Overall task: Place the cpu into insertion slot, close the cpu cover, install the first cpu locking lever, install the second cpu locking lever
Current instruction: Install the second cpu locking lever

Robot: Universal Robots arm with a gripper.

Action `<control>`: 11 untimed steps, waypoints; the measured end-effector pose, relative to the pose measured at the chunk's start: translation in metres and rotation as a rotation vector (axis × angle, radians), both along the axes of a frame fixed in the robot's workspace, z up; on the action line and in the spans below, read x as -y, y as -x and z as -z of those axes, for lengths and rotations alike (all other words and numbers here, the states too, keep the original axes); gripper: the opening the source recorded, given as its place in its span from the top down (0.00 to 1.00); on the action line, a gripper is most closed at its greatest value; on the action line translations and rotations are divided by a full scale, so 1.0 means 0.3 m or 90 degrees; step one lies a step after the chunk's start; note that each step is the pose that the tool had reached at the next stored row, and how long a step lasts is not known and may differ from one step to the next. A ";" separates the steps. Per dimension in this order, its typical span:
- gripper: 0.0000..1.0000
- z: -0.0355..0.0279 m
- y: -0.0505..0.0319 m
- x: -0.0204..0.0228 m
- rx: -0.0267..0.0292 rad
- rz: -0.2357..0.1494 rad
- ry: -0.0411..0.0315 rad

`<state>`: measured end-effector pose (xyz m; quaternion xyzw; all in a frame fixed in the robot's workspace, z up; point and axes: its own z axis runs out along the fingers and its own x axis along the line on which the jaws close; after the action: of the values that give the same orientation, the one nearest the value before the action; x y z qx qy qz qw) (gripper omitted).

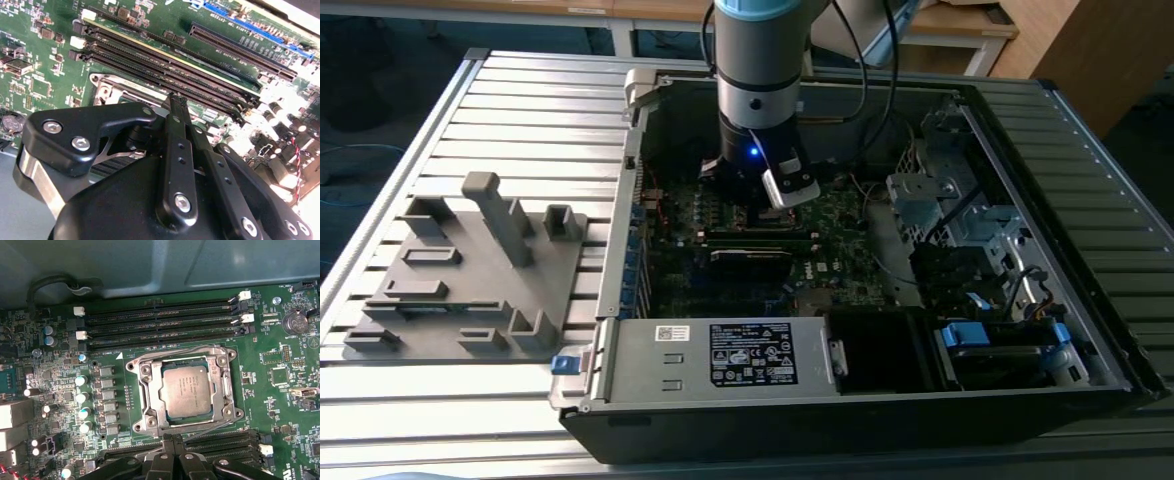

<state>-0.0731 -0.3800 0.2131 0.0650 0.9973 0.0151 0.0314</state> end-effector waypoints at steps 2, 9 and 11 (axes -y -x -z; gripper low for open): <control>0.89 0.000 0.000 0.000 0.0001 0.000 -0.0001; 0.89 0.004 0.000 0.000 0.0001 0.000 -0.0001; 0.89 0.004 0.000 0.000 0.0000 0.000 -0.0001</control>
<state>-0.0731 -0.3800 0.2118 0.0650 0.9973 0.0152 0.0314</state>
